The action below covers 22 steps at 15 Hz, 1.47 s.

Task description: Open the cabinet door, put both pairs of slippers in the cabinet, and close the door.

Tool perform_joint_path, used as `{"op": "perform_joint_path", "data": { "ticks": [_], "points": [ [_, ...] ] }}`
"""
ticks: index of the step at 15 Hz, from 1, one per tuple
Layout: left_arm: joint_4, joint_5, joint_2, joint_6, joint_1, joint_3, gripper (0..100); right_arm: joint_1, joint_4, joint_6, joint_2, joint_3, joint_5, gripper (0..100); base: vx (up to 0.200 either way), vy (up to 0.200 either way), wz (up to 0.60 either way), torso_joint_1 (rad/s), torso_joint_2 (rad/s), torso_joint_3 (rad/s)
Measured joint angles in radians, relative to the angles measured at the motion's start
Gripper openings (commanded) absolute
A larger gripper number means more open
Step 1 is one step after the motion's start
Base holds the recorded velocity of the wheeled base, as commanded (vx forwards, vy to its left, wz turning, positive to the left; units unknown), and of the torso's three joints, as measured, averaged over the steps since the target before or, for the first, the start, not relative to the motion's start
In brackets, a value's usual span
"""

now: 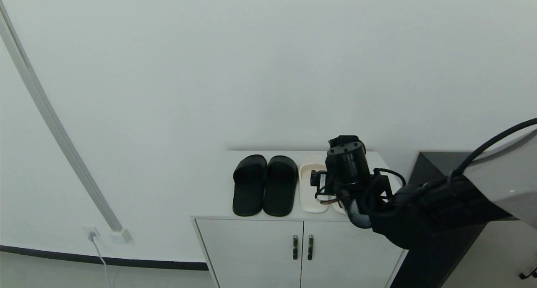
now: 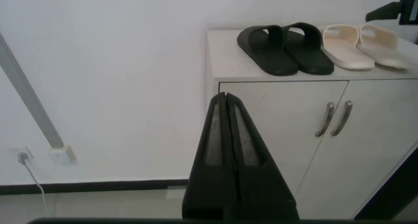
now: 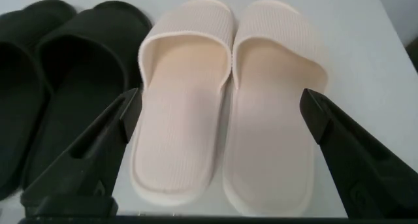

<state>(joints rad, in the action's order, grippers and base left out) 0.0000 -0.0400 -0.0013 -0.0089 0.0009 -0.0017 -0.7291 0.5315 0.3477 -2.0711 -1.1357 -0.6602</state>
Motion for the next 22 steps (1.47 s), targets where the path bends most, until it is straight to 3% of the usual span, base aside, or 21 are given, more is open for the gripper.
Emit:
{"op": "perform_joint_path", "data": {
  "ticks": [17,18,22],
  "points": [
    [0.000,0.000,0.000,-0.001,0.000,0.000,0,0.134,-0.006,-0.076,-0.380,-0.416,0.000,100,0.000,0.000,0.00,0.000,0.00,0.000],
    [0.000,0.000,0.000,-0.001,0.000,0.000,0,0.141,-0.006,-0.087,-0.392,-0.437,-0.002,0,0.000,0.000,0.00,0.000,0.00,0.000],
    [0.000,0.000,0.000,-0.001,0.000,0.000,0,0.152,-0.006,-0.096,-0.412,-0.457,-0.003,0,0.000,0.000,0.00,0.000,0.00,0.000]
  ]
}}
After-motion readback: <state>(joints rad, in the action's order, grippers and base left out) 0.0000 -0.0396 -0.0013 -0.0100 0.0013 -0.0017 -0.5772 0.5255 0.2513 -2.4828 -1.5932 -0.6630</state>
